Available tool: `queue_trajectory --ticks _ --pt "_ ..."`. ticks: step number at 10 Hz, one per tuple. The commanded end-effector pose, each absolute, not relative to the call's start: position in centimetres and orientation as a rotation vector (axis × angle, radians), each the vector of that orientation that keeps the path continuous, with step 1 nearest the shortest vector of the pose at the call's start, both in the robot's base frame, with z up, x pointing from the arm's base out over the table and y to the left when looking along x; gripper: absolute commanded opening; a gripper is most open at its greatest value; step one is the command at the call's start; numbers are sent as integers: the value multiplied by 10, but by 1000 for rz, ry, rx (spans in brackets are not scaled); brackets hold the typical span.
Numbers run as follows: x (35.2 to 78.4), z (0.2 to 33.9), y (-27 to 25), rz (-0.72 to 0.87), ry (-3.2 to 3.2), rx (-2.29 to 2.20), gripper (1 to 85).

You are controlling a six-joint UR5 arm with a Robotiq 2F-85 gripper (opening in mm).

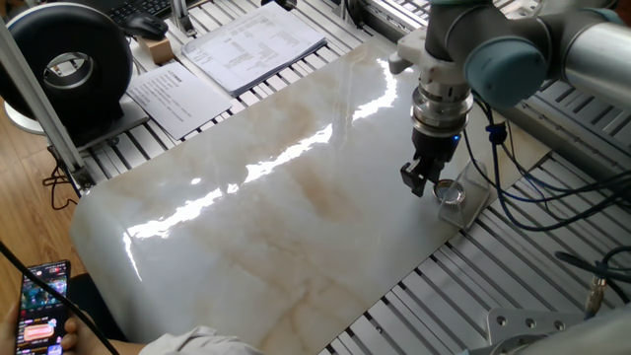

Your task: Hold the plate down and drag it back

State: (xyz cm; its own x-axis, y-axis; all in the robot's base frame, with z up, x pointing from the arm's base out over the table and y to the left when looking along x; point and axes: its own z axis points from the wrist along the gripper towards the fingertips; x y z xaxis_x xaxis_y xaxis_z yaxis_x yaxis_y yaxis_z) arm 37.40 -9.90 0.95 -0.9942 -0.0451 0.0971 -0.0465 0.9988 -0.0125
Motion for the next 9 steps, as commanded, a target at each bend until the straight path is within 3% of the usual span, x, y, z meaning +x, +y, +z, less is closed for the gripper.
queue_trajectory --ticks 1,9 --pt "369 5 -104 20 -3041 92 440" --pt "359 7 -102 -1 -3004 135 447"
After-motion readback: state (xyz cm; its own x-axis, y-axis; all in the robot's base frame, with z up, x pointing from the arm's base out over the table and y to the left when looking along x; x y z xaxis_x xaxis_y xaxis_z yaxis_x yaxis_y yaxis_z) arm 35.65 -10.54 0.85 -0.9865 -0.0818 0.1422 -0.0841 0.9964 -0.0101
